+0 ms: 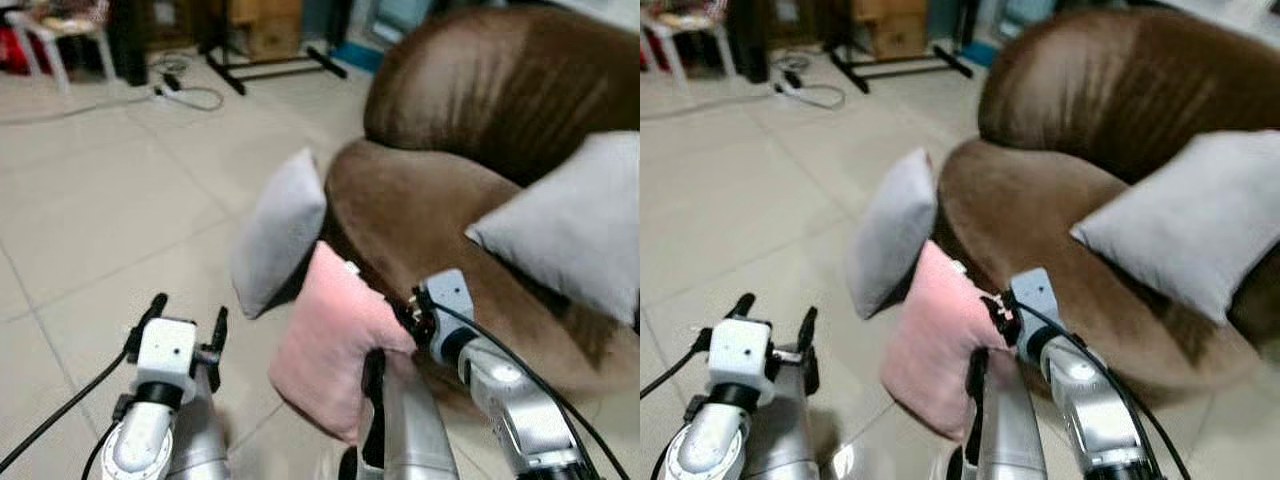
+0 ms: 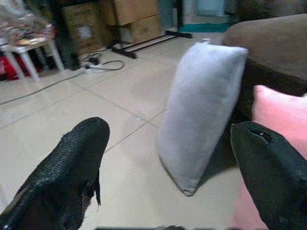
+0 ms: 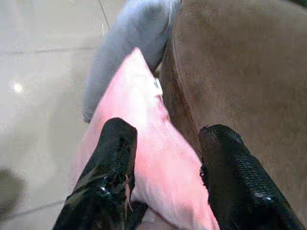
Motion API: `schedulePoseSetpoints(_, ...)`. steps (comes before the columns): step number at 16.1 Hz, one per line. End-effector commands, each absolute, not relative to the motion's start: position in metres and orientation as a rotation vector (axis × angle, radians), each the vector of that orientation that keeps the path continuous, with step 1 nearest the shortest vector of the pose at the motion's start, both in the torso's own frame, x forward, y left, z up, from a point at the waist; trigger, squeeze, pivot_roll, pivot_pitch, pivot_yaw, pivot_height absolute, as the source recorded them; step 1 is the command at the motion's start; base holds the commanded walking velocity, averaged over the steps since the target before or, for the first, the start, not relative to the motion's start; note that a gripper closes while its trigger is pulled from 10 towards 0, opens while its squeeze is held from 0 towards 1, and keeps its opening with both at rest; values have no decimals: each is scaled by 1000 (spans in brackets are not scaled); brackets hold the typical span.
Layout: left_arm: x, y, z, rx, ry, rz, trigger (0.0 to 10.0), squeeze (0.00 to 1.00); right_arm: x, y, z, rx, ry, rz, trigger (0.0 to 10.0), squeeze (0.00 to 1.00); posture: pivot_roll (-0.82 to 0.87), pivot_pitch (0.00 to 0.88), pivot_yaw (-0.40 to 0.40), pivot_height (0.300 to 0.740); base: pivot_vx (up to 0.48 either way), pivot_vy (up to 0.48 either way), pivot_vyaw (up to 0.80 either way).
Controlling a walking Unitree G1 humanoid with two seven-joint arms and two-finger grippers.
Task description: Move the pillow to the sofa from floor
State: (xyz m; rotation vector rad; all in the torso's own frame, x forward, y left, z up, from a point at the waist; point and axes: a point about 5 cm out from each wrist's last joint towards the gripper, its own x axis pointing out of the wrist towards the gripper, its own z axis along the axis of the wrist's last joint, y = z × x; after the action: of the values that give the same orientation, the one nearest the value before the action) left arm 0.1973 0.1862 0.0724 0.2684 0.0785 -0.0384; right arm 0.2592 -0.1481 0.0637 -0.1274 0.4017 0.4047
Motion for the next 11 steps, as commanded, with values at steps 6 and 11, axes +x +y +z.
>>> schedulePoseSetpoints(6, 198, 173, 75, 255, 114, -270, 10000, 0, 294, -136, 40, -284, 506, 406, 10000, 1000, 12, 160, -137, 460, 0, 0, 0)
schedulePoseSetpoints(11, 195, 169, 82, 289, 150, -471, 10000, 0, 308, -111, 22, -303, 567, 419, 10000, 0, 53, 238, -118, 460, 0, 0, 0)
